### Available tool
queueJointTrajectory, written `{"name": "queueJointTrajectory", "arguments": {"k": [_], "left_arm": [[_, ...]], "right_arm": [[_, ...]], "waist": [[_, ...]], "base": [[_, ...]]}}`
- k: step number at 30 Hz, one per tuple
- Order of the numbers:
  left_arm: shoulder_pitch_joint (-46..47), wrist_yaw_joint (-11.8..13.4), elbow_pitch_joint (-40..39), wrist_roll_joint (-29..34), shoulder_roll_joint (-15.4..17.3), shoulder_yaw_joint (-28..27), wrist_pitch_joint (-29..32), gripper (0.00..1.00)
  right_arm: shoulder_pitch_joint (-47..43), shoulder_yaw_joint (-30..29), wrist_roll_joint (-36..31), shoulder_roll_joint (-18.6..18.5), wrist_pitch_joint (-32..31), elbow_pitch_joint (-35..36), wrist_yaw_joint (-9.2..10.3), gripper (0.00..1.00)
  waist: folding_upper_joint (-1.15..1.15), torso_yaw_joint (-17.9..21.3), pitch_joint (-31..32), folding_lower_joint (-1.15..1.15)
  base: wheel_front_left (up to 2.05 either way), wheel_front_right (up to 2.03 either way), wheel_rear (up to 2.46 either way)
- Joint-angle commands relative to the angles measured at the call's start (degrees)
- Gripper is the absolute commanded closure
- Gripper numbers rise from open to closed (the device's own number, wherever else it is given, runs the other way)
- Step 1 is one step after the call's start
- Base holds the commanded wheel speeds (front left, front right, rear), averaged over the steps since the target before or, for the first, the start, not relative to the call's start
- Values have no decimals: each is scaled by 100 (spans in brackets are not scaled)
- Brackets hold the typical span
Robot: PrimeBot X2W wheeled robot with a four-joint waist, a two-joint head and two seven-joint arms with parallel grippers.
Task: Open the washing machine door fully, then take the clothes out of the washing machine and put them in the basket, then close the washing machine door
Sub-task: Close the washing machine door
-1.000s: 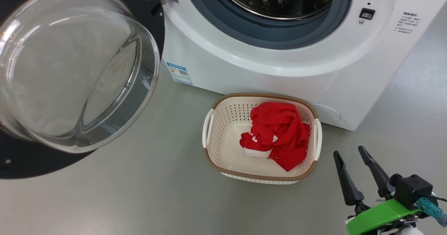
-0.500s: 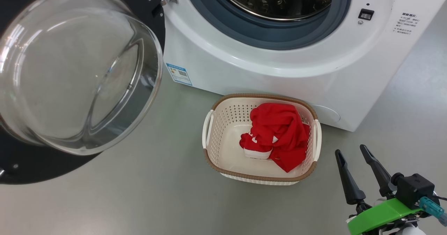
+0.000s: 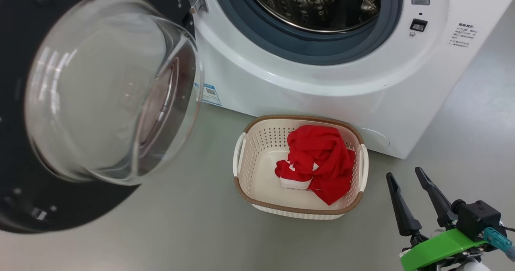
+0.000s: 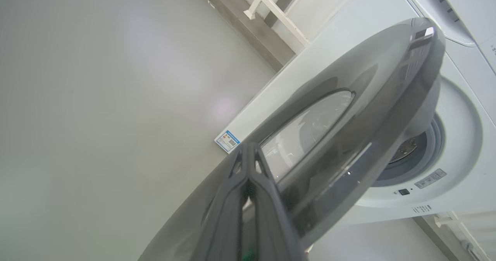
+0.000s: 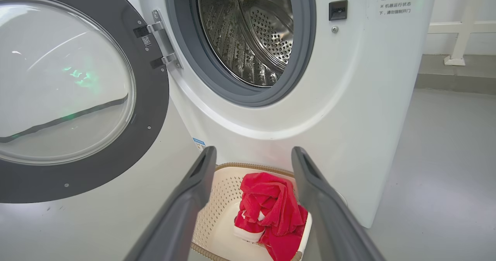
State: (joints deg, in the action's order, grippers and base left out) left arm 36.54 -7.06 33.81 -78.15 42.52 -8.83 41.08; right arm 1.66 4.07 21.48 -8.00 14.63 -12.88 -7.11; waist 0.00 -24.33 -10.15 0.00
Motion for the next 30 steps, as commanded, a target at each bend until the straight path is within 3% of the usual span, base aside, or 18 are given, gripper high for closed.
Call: {"name": "queueJointTrajectory", "arguments": {"k": [1, 16, 30], "left_arm": [[-43, -43, -319, -160, 124, 32, 210, 100], [-485, -43, -1961, -637, 31, 451, 675, 100], [-187, -43, -3097, -650, -409, 1176, 474, 100]], "right_arm": [[42, 75, -49, -17, 37, 144, -37, 0], [-60, 58, -43, 37, 37, 155, -37, 0], [21, 23, -49, 54, 37, 191, -37, 0]], "waist": [[0, 7, 20, 0], [0, 112, 167, 0], [0, 315, 35, 0]], "base": [[0, 0, 0], [0, 0, 0], [0, 0, 0]]}}
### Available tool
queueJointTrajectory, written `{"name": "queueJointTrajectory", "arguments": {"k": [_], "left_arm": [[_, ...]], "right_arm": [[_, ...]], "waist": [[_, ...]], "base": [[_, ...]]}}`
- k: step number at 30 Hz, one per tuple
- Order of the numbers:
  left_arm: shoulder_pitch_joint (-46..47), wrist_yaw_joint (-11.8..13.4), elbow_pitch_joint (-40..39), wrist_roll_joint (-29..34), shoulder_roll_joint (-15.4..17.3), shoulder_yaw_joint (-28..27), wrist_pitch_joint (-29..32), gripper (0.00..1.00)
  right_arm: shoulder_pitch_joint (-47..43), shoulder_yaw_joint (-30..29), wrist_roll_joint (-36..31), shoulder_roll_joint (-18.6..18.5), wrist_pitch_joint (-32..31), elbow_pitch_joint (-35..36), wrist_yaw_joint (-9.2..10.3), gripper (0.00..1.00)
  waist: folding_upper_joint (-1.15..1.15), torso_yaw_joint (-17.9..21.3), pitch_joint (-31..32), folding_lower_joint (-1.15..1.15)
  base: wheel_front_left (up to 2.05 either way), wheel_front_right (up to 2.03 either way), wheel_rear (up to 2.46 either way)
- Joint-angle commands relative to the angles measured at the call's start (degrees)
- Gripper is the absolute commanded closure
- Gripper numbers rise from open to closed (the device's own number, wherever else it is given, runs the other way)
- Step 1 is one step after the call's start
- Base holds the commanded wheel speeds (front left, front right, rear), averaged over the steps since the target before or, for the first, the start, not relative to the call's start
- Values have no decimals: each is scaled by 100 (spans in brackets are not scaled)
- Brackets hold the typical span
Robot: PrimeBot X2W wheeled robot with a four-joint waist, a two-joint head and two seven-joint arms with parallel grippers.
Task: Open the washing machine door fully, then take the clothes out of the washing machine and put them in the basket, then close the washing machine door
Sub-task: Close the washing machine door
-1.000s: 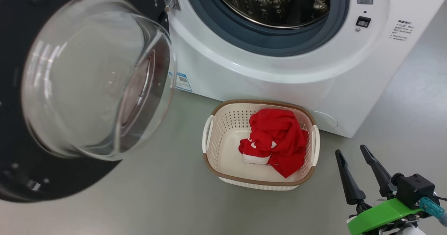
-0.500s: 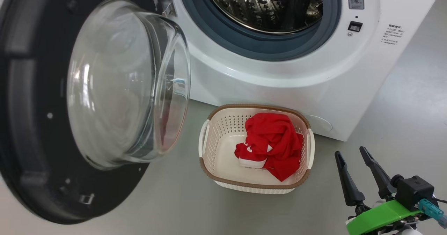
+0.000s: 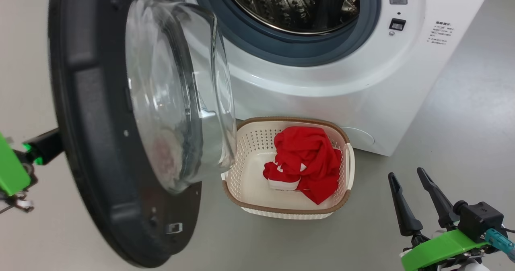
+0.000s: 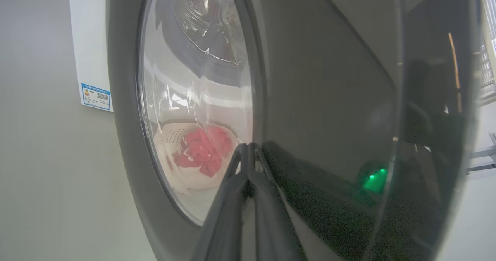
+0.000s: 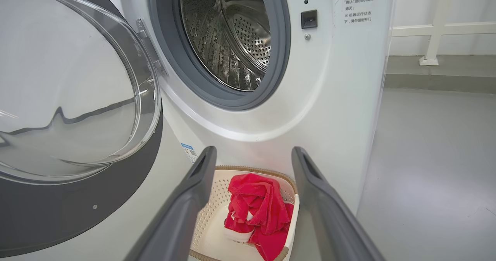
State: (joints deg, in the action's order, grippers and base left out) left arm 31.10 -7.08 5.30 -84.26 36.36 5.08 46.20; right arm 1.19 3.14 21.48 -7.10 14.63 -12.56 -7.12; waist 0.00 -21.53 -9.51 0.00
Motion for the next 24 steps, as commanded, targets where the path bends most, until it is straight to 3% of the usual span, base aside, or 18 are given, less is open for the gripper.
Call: {"name": "queueJointTrajectory", "arguments": {"k": [1, 7, 24], "left_arm": [[404, -41, -284, -37, 165, -183, -96, 100], [581, -41, -282, -36, 13, -49, -357, 100], [425, -41, 93, 9, 247, 196, -1041, 100]], "right_arm": [[75, 112, -51, -34, 37, 163, -36, 0], [104, 104, -56, -20, 37, 160, -36, 0], [89, 76, -57, 22, 37, 138, -36, 0]], "waist": [[0, 52, -41, 0], [0, 123, -73, 0], [0, 92, 79, 0]], "base": [[0, 0, 0], [0, 0, 0], [0, 0, 0]]}}
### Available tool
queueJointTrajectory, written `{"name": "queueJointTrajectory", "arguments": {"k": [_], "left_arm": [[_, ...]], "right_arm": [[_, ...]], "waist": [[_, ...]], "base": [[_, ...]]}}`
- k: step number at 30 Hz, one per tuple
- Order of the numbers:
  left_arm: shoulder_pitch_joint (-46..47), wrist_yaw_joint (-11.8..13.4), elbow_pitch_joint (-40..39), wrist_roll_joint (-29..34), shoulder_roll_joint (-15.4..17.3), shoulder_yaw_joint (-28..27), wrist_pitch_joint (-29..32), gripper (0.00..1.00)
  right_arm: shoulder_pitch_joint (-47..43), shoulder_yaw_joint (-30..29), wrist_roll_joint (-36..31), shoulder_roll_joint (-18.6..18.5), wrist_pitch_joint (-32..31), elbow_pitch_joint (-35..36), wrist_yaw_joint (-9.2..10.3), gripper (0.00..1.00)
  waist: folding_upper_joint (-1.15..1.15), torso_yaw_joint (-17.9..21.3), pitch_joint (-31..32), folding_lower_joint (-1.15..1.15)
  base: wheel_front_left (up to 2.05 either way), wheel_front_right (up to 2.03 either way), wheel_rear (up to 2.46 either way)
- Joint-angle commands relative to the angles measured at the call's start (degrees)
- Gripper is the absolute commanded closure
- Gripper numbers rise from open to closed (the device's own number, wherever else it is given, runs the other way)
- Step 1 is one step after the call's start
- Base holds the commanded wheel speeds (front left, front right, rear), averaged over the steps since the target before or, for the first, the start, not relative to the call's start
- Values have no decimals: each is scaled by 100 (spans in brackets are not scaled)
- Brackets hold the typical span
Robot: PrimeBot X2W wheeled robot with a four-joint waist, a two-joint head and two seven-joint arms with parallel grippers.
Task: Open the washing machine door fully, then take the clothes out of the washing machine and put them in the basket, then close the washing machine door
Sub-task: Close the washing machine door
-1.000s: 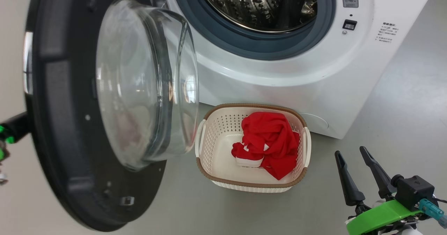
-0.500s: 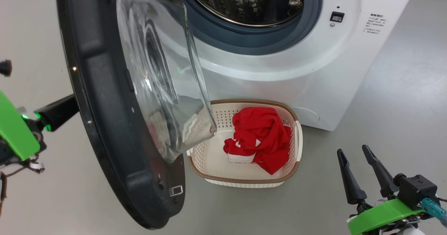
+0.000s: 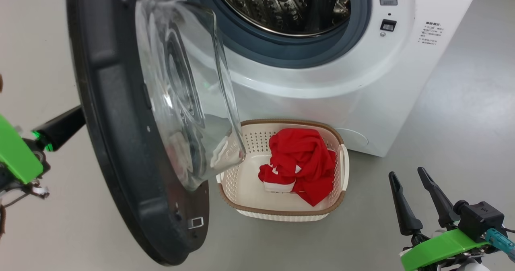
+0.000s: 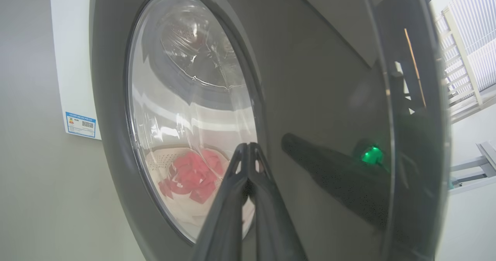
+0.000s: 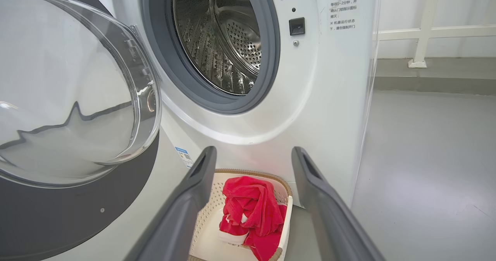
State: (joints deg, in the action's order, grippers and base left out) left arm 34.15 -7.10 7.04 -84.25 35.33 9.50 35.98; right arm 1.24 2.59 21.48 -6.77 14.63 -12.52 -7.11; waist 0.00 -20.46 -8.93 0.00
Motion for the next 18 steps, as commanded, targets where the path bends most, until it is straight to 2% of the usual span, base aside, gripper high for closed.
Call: {"name": "queueJointTrajectory", "arguments": {"k": [1, 16, 18], "left_arm": [[68, -38, -61, 6, 358, -241, -76, 100], [-929, -38, 227, 154, 416, -31, -1145, 100], [-1071, -38, 283, 187, 424, 14, -1321, 96]], "right_arm": [[73, 135, -54, -12, 37, 131, -37, 0], [-152, 186, -12, -13, 37, 108, -37, 0], [-178, 192, -8, -13, 37, 111, -37, 0]], "waist": [[0, -26, 47, 0], [0, -158, 423, 0], [0, -165, 454, 0]], "base": [[0, 0, 0], [0, 0, 0], [0, 0, 0]]}}
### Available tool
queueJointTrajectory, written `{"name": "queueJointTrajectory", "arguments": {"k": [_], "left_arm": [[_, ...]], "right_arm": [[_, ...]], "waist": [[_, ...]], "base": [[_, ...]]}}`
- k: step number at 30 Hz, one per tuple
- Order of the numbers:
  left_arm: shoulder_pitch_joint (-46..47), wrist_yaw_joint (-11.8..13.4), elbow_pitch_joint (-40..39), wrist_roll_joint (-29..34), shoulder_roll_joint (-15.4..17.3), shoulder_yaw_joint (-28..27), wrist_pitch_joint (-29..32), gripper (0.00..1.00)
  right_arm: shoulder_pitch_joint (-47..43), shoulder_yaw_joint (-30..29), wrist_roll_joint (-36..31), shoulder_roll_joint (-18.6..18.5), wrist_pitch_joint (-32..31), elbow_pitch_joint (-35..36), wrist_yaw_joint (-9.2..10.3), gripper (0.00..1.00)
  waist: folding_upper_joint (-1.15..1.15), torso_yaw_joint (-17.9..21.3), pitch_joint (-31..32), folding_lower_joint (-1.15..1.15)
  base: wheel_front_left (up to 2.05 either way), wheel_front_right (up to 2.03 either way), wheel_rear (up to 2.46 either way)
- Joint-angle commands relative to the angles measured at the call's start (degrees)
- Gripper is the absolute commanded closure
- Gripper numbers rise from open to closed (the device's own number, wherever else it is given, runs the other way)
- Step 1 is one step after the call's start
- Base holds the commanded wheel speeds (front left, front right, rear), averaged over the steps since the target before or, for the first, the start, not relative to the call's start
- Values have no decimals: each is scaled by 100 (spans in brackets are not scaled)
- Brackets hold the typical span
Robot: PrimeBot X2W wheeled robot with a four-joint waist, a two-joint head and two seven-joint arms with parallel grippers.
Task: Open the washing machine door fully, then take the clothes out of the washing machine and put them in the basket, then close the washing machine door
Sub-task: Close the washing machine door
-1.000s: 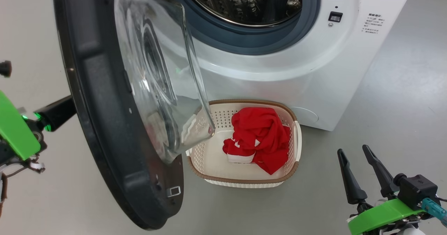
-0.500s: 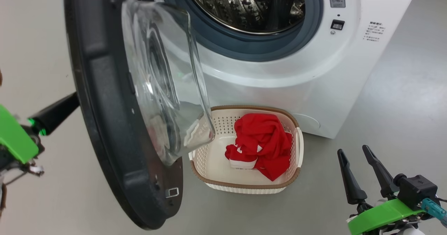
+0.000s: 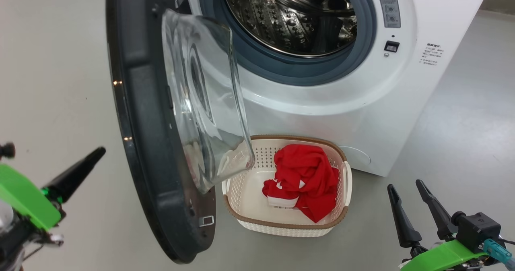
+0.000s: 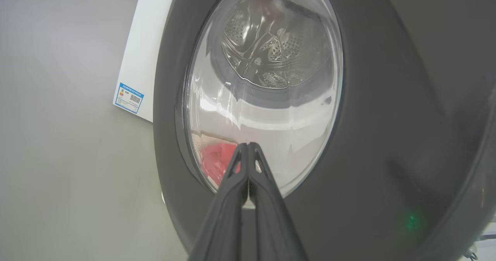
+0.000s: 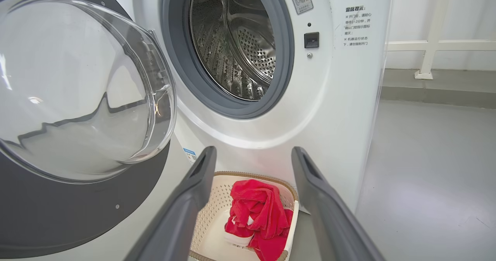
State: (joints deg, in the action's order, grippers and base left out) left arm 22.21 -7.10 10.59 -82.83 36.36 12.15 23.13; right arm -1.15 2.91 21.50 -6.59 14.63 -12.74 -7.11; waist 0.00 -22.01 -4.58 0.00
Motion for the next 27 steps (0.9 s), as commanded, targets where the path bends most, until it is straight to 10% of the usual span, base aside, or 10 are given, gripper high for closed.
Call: {"name": "queueJointTrajectory", "arguments": {"k": [1, 12, 16, 27], "left_arm": [[52, -38, -45, 56, 321, -223, -122, 95], [-551, -38, 322, 165, 214, 110, -1088, 58], [-793, -38, 523, 206, 104, 293, -1508, 2], [-1249, -38, 846, 637, -255, 843, -2991, 0]], "right_arm": [[48, 163, -10, -33, 37, 137, -37, 0], [-22, 195, -3, -44, 37, 135, -37, 0], [-49, 202, 7, -33, 37, 132, -37, 0], [-49, 220, 8, -58, 37, 128, -37, 0]], "waist": [[0, -15, 27, 0], [0, -30, 88, 0], [0, -34, 112, 0], [0, -34, 66, 0]], "base": [[0, 0, 0], [0, 0, 0], [0, 0, 0], [0, 0, 0]]}}
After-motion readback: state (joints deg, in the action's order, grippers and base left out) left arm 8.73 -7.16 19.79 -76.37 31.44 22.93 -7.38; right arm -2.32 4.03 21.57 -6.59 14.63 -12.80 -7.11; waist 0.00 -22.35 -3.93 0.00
